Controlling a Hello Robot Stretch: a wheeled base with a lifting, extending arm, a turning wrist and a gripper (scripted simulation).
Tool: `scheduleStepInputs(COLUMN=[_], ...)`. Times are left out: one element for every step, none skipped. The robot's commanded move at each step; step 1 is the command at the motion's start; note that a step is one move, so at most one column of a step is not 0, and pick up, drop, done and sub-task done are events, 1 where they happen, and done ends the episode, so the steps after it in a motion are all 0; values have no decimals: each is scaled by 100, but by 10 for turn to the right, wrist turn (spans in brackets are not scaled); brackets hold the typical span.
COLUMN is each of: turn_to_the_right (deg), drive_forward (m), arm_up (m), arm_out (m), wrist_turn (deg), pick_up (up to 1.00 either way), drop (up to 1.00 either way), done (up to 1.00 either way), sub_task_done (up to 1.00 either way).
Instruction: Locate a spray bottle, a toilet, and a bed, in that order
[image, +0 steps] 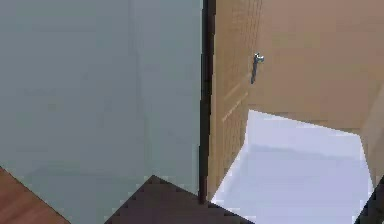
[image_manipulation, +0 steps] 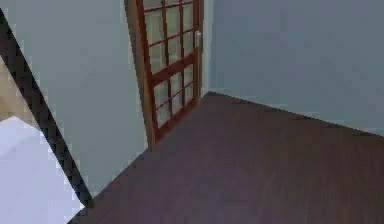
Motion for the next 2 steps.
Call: scheduleStepInputs(turn_to_the_right=[-450, -450], drive_forward=[0, 0], arm_up=[0, 0], arm_out=[0, 0], wrist_turn=[0, 0], pick_up=[0, 0], drop=[0, 0], done=[0, 0], sub_task_done=[0, 0])
